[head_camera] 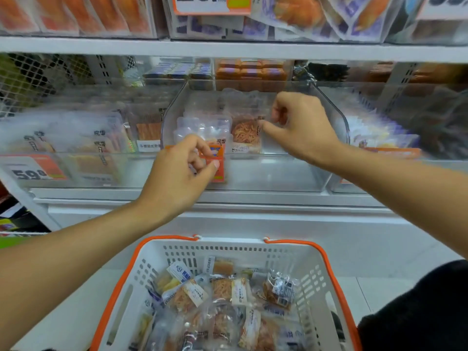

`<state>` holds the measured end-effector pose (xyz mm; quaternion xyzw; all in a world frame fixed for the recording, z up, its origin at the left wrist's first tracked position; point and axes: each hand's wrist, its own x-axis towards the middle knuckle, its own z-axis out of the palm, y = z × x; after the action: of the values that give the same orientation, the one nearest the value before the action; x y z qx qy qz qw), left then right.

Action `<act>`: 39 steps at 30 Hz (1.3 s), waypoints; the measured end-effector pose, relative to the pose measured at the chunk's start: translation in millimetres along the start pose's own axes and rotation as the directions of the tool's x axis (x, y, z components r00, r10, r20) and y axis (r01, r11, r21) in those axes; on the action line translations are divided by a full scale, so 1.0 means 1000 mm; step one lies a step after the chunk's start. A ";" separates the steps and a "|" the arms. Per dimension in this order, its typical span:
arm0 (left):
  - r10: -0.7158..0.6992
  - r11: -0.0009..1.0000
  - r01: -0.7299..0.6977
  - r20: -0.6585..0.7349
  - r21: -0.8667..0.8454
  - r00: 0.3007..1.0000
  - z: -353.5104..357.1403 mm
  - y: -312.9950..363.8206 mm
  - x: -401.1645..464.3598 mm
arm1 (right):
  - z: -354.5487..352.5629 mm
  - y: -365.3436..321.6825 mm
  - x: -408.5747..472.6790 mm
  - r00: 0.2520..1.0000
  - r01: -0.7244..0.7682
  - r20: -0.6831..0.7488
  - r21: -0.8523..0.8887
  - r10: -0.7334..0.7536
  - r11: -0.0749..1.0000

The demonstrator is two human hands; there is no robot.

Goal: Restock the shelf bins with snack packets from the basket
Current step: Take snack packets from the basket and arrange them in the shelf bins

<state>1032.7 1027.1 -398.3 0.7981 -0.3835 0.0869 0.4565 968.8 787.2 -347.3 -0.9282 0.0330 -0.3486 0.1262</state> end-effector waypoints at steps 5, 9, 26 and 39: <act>-0.125 0.990 0.056 0.607 0.130 0.785 0.031 0.000 -0.038 | 0.008 -0.020 -0.080 0.775 0.248 0.546 0.199 -0.318 0.948; -0.146 0.980 -0.060 0.894 0.189 0.424 0.051 -0.008 -0.065 | 0.053 -0.003 -0.184 0.153 0.159 0.985 0.055 -0.080 0.986; -0.224 0.946 -0.223 0.972 0.236 0.076 0.085 -0.004 -0.098 | 0.089 0.048 -0.337 -0.408 0.541 0.913 0.249 -0.008 0.803; -0.260 0.855 0.514 0.918 0.074 0.301 0.050 0.015 -0.055 | -0.010 -0.008 -0.108 0.431 -0.634 0.902 0.289 0.017 0.718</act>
<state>973.9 1012.5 -443.9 0.7229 -0.3687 -0.5169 0.2726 880.0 808.6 -407.2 -0.8542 0.0469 0.1984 0.4783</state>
